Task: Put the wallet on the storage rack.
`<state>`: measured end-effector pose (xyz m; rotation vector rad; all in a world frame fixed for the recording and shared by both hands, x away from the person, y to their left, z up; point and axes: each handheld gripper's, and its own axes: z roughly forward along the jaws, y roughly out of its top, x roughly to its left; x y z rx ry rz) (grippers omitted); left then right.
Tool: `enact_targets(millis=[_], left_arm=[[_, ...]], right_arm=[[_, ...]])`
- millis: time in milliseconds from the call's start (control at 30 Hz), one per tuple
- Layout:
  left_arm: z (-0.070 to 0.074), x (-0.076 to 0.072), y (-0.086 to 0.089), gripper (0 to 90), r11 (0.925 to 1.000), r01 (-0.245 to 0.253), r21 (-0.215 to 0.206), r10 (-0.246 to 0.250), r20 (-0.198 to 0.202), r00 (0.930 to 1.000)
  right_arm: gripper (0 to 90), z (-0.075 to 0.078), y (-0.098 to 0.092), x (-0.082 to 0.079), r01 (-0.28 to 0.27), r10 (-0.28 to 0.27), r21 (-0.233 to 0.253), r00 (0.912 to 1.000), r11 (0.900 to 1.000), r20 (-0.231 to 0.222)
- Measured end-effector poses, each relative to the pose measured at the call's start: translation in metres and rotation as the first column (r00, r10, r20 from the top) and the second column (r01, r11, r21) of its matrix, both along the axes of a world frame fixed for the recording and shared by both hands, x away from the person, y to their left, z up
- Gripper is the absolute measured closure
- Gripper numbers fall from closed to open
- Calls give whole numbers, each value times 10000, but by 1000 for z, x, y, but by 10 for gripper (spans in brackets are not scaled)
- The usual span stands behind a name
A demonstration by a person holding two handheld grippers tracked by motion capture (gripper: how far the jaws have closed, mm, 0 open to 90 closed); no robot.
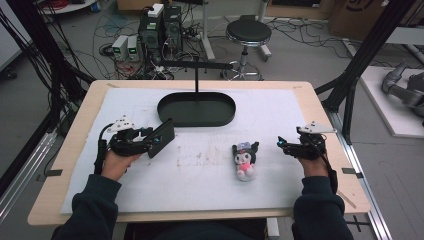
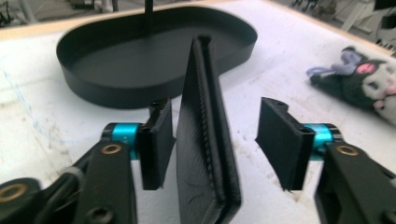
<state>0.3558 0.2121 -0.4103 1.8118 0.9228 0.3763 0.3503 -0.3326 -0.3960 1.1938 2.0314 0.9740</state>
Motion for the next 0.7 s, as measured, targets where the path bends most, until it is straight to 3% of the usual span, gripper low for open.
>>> enact_targets(millis=[167, 467, 567, 633, 700], left_arm=[[-2, 1, -5, 467, 9990, -190, 394, 191, -5, 9998], [-2, 0, -1, 455, 9979, -570, 316, 563, 215, 9982], [-1, -1, -2, 589, 9976, -497, 487, 484, 270, 9985], [0, -3, -4, 746, 9958, -554, 724, 521, 467, 9975], [0, -3, -5, 777, 9953, -590, 772, 551, 510, 9972]], right_arm=[[209, 0, 1, -1, -8, 8, 20, 10000, 10000, -15], [209, 0, 0, 0, -17, 17, -21, 10000, 10000, -25], [209, 0, 1, 0, -16, 16, -12, 10000, 10000, -25], [209, 0, 1, 0, -23, 23, -25, 10000, 10000, -27], [209, 0, 1, 0, -20, 20, -29, 10000, 10000, -20]])
